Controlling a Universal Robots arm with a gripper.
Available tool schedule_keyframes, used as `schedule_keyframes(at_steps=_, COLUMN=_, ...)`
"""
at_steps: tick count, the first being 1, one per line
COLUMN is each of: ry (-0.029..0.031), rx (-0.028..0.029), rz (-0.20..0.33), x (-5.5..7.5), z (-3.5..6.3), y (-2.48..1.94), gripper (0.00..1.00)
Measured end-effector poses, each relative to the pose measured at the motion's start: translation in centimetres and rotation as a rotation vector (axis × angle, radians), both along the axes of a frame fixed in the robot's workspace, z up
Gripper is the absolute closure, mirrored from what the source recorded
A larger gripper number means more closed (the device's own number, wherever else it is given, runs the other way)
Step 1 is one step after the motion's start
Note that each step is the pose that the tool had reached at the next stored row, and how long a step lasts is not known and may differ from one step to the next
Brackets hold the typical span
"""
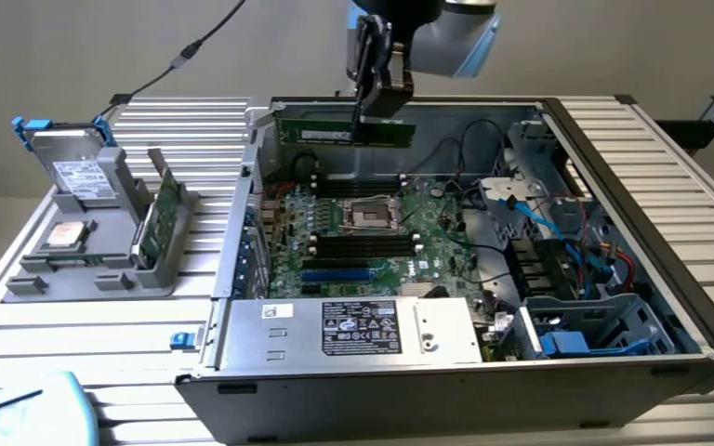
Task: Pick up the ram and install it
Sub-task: 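Pick up the ram and move it above insertion slot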
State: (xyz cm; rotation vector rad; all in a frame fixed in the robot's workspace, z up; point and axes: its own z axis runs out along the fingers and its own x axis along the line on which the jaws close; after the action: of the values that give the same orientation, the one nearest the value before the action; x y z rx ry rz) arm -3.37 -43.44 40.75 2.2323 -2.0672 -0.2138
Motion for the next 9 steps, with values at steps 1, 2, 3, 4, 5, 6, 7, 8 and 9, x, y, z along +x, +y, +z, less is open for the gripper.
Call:
schedule_keyframes(at_steps=1, ry=0.0003, rx=0.0000, rz=0.000, x=0.5, z=-0.13, y=0.00, gripper=0.86)
schedule_keyframes(at_steps=2, ry=0.0005, rx=-0.0003, rz=0.000, x=0.9, z=-0.30, y=0.01, gripper=0.86)
schedule_keyframes(at_steps=3, ry=0.0006, rx=-0.0004, rz=0.000, x=1.3, z=-0.49, y=0.01, gripper=0.86)
schedule_keyframes(at_steps=4, ry=0.0007, rx=-0.0005, rz=0.000, x=1.6, z=-0.66, y=0.03, gripper=0.86)
schedule_keyframes(at_steps=5, ry=0.0007, rx=-0.0006, rz=0.000, x=1.8, z=-0.83, y=0.06, gripper=0.86)
schedule_keyframes(at_steps=6, ry=0.0007, rx=-0.0005, rz=0.000, x=2.0, z=-1.02, y=0.10, gripper=0.86)
schedule_keyframes(at_steps=7, ry=0.0006, rx=-0.0004, rz=0.000, x=2.1, z=-1.22, y=0.14, gripper=0.86)
schedule_keyframes(at_steps=8, ry=0.0006, rx=-0.0004, rz=0.000, x=2.1, z=-1.39, y=0.18, gripper=0.86)
schedule_keyframes(at_steps=9, ry=0.0006, rx=-0.0002, rz=0.000, x=2.1, z=-1.57, y=0.23, gripper=0.86)
